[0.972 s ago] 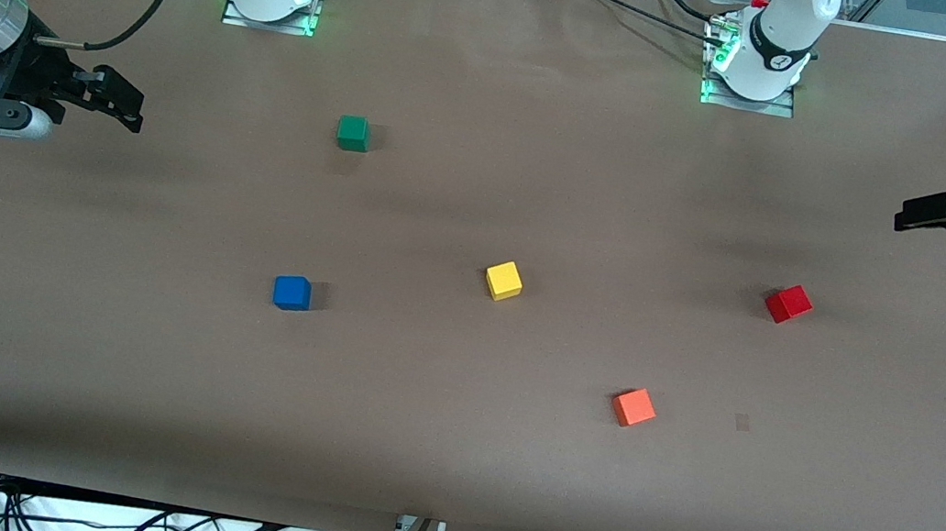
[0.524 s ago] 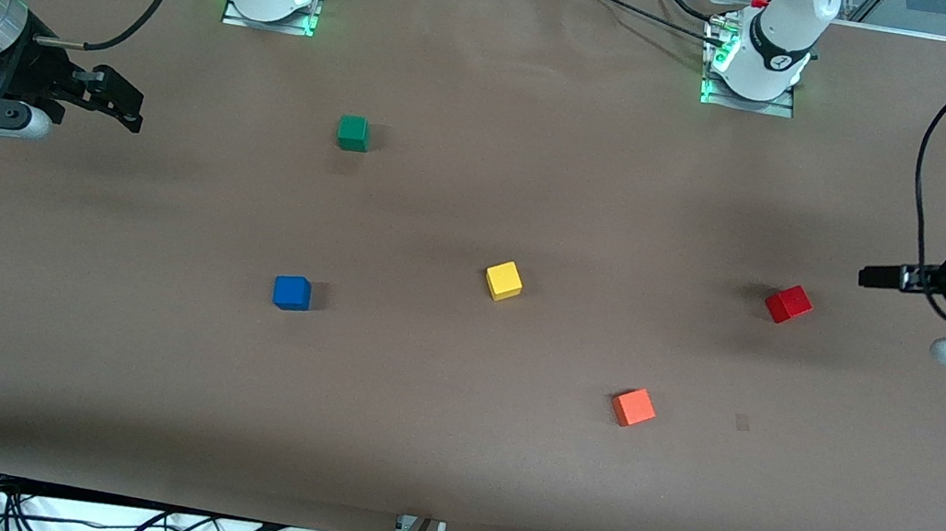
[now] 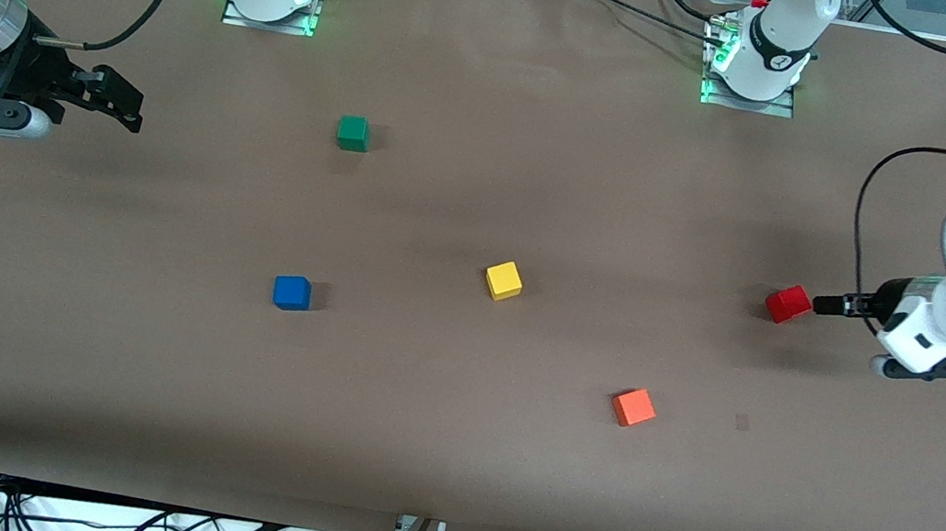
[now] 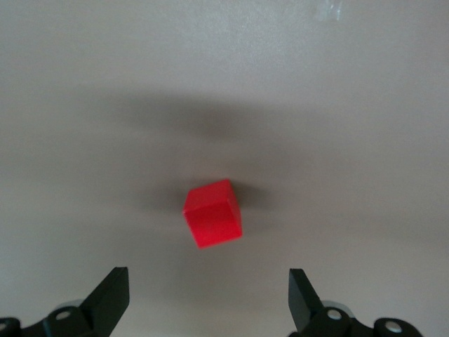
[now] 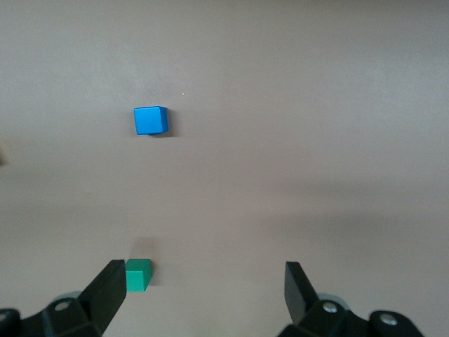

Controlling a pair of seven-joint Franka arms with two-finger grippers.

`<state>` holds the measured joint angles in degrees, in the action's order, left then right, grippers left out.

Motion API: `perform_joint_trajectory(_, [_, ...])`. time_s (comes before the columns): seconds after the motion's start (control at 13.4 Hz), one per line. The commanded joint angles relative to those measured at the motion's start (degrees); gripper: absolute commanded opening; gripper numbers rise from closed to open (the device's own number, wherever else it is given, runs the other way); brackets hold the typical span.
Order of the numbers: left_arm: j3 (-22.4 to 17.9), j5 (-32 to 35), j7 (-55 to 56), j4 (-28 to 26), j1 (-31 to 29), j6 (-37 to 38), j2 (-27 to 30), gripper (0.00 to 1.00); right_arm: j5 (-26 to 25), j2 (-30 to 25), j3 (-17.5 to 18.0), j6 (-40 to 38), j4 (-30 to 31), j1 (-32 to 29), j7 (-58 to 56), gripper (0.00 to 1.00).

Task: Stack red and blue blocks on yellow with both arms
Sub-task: 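Reach the left gripper down over the red cube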

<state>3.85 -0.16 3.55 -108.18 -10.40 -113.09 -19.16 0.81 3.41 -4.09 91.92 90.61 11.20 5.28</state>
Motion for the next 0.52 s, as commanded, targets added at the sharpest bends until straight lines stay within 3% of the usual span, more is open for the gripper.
perform_joint_trajectory(0.0, [0.3, 0.2, 2.0, -10.2, -0.1, -11.6, 1.9, 1.0, 0.3, -0.3, 0.2, 0.1, -0.3, -0.4, -0.2, 1.0])
perform_joint_trajectory(0.15, [0.3, 0.2, 5.6, -15.2, -0.1, -17.9, 2.1, 1.0, 0.7, -0.3, 0.3, 0.1, -0.3, -0.3, -0.1, 1.0])
perform_joint_trajectory(0.45, [0.3, -0.2, 6.9, -17.7, -0.9, -19.8, 1.9, 1.0, 0.8, -0.3, 0.2, 0.2, -0.3, -0.4, -0.1, 1.0])
